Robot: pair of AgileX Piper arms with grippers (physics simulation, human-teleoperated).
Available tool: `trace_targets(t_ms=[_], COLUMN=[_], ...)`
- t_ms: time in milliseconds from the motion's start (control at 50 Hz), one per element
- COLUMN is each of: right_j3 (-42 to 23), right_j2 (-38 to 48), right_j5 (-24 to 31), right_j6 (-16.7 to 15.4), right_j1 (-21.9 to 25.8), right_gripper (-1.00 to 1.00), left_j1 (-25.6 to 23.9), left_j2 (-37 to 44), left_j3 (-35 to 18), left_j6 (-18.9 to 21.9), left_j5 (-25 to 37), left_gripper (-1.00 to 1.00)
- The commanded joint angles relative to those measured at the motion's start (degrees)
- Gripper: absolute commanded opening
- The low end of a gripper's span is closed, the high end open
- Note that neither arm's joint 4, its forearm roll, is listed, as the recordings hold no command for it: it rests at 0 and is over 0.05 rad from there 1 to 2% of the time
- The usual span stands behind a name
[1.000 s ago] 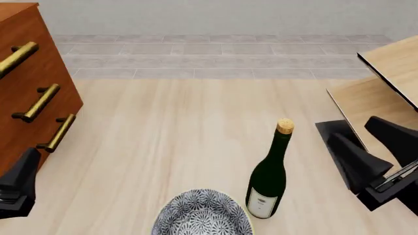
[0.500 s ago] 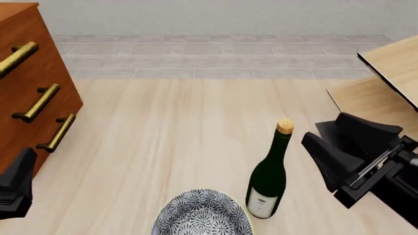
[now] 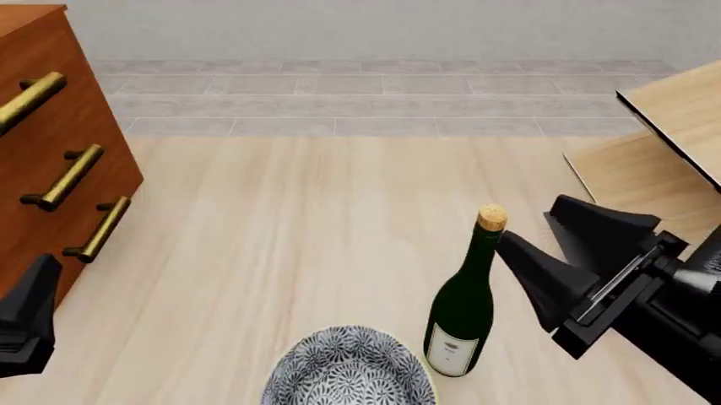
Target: Put the wine bottle on the wine rack.
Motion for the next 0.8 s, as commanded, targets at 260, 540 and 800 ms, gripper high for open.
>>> trace_targets(t_ms=[260, 540, 800], right_j3=[0.7, 0.6, 0.8], right_j2=[7.2, 9.6, 11.3], right_j5=[-7.5, -10.2, -12.5], right_j6=[0.4, 0.5, 0.6], right_j1=[1.2, 1.7, 1.8], right_gripper=[1.0, 1.0, 1.0], left_j1=[0.9, 1.1, 1.3], left_j2=[-0.3, -0.6, -0.4], left_j3=[0.0, 0.0, 0.0], left_j6=[0.2, 0.4, 0.6], left_j5=[0.6, 1.1, 0.8], left_gripper=[1.0, 1.0, 1.0])
